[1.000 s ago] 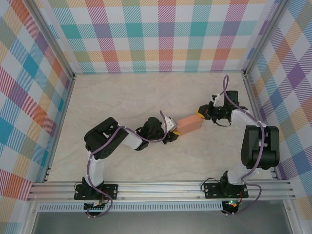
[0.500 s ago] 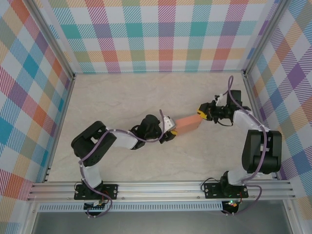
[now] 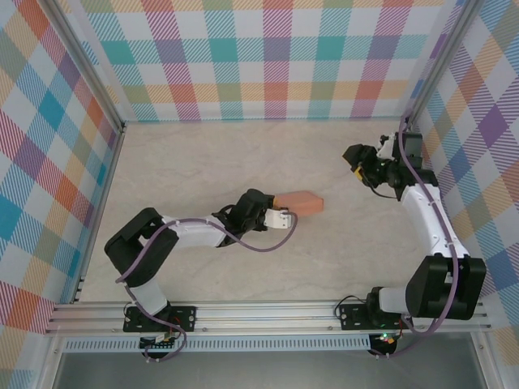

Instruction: Fold the paper box

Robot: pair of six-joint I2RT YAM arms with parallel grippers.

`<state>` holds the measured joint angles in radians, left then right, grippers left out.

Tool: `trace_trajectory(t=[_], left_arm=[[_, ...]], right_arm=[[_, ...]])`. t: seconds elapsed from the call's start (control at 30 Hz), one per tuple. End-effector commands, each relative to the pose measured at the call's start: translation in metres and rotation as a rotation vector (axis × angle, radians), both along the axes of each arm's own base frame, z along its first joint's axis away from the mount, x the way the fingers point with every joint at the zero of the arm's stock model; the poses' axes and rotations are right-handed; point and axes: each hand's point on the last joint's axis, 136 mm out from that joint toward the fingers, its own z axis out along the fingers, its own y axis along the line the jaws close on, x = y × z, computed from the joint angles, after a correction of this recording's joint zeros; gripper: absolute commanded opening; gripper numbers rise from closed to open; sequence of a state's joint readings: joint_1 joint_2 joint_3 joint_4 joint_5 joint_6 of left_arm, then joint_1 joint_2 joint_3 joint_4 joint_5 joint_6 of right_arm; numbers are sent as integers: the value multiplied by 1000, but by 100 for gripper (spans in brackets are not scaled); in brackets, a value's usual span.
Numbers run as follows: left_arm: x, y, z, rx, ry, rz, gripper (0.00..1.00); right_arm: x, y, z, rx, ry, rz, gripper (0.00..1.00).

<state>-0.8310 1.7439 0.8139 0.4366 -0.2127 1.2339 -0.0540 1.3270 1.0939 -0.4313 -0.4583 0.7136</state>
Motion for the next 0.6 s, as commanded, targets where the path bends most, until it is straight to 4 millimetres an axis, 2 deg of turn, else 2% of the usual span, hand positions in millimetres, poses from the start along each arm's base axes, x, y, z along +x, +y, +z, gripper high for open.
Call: trace_trajectory(t=[0.0, 0.03, 0.07, 0.1, 0.17, 0.27, 0.33, 0.37, 0.4, 0.43, 0.47, 0.53, 0.57], left_arm=[[11, 18, -10, 71, -94, 94, 60], [12, 18, -5, 39, -94, 115, 65], [10, 18, -1, 16, -86, 121, 78], [7, 18, 3, -15, -71, 119, 100], [0, 19, 13, -67, -37, 120, 100], [-14, 25, 33, -171, 13, 116, 100], [-23, 34, 49, -225, 54, 121, 100], [-25, 40, 57, -257, 64, 135, 100], [-27, 48, 67, -310, 81, 154, 100], [-27, 57, 79, -375, 99, 186, 100], [-25, 69, 91, -447, 111, 233, 100], [-14, 105, 122, -684, 145, 382, 100], [-8, 125, 131, -787, 153, 459, 100]], right_arm=[[-7, -8, -10, -56, 19, -3, 62], [-9, -10, -13, -73, 23, -8, 63], [-11, -12, -15, -87, 24, -12, 63], [-14, -15, -18, -110, 27, -22, 63], [-19, -27, -26, -164, 41, -75, 66], [-38, -63, -50, -311, 132, -239, 67], [-46, -85, -55, -427, 93, -313, 69], [-46, -90, -54, -475, 32, -316, 74], [-45, -94, -48, -520, -53, -311, 79], [-44, -92, -41, -561, -151, -283, 95], [-40, -87, -30, -587, -260, -240, 100], [-40, -73, -12, -675, -453, -125, 100], [-40, -70, -9, -719, -496, -96, 100]])
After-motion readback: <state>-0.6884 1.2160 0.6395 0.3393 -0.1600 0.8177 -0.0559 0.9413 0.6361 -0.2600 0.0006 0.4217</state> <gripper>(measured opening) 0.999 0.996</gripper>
